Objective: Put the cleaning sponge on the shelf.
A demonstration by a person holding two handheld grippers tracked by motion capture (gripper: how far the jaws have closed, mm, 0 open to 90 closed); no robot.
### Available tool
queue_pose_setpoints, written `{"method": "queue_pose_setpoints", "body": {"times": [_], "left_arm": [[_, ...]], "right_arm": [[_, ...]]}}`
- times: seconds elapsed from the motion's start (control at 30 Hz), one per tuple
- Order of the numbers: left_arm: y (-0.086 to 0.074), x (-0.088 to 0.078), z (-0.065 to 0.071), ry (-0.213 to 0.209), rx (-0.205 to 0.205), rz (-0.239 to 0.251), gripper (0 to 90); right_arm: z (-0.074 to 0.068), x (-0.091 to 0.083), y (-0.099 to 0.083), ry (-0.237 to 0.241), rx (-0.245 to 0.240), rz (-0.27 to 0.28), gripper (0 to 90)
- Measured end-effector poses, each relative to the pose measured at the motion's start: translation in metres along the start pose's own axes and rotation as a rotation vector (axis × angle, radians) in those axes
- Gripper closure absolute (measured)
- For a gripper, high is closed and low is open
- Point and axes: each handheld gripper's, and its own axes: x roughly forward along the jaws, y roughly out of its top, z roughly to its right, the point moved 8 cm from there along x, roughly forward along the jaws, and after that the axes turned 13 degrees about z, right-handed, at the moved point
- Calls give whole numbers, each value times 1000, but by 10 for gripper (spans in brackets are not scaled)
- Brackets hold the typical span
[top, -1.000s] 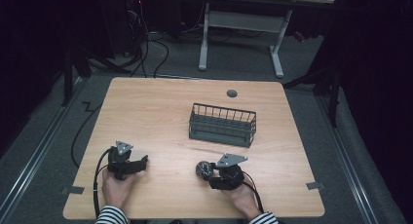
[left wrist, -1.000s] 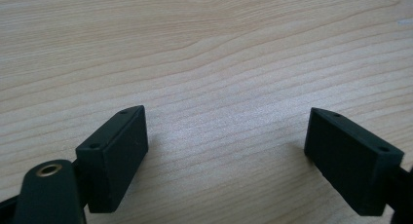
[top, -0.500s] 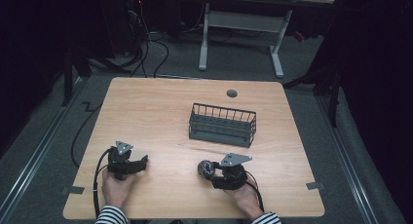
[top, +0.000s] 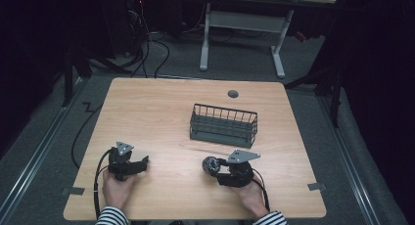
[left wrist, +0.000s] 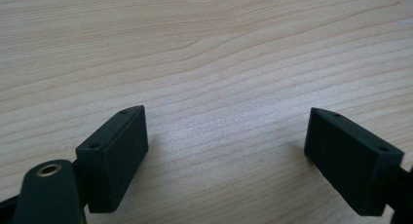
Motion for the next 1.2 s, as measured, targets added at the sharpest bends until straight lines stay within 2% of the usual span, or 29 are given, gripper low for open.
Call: {"method": "queue_pose_setpoints", "body": {"times": [0.23,0.37,0.8,0.97,1.2], "left_arm": [[0,0,0,0,0,0,164],[0,0,0,0,0,0,164],[0,0,0,0,0,0,164],[0,0,0,-2,2,0,164],[0,0,0,-3,2,-1,164]], "right_arm": [[8,-8,9,-11,8,19,471],[12,-12,12,-4,29,16,477],[22,-21,27,-16,25,37,477],[24,-26,36,11,60,64,477],[33,-35,52,-20,35,83,477]]}}
